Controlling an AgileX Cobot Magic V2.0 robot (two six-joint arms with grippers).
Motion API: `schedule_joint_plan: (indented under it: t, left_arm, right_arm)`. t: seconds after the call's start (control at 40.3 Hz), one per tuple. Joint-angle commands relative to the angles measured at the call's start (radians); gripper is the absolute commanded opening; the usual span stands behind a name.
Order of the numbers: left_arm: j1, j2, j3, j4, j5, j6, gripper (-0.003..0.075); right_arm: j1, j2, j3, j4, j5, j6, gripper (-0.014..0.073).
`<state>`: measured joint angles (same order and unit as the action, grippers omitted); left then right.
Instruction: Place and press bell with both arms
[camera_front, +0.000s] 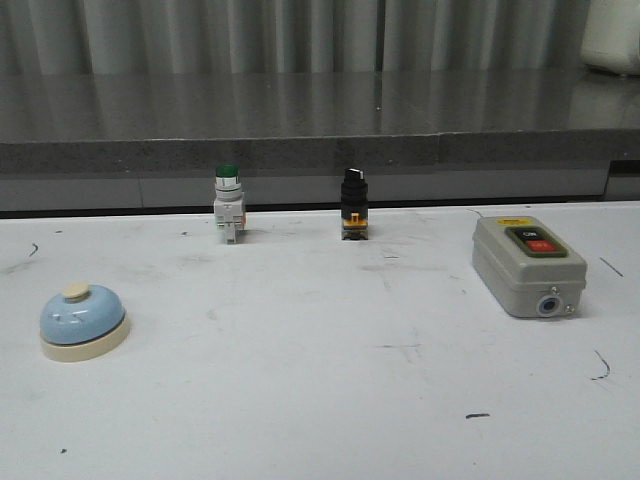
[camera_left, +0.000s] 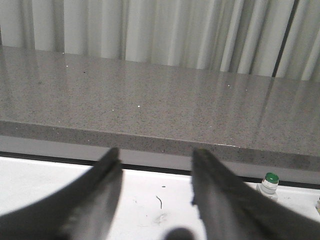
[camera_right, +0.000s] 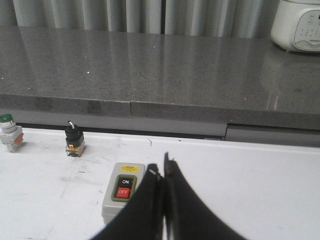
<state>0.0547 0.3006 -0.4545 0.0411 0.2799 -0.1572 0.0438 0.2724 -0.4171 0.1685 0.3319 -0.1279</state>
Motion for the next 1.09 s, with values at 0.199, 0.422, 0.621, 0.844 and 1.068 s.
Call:
schedule_joint_plan:
  t: [0.199, 0.422, 0.621, 0.844, 1.068]
  left_arm:
    - [0.002, 0.044, -0.037, -0.111, -0.147, -0.01, 0.0692]
    - [-0.119, 0.26, -0.108, -0.111, -0.05, 0.074, 0.0692]
    - [-0.289, 0.508, -0.209, -0.103, 0.038, 0.088, 0.0692]
    - [-0.416, 0.807, -0.35, -0.1, 0.198, 0.12, 0.0692]
    - [-0.427, 1.117, -0.518, -0.1, 0.389, 0.12, 0.0692]
  right_arm:
    - [-0.002, 0.016, -0.038, 0.006, -0.07, -0.006, -0.0059]
    - [-0.002, 0.016, -0.038, 0.006, -0.07, -0.006, -0.0059]
    - [-0.002, 0.016, -0.038, 0.006, -0.07, -0.006, -0.0059]
    - [-0.002, 0.016, -0.038, 0.006, -0.069, -0.006, -0.0059]
    - [-0.002, 0.016, -0.038, 0.006, -0.069, -0.006, -0.0059]
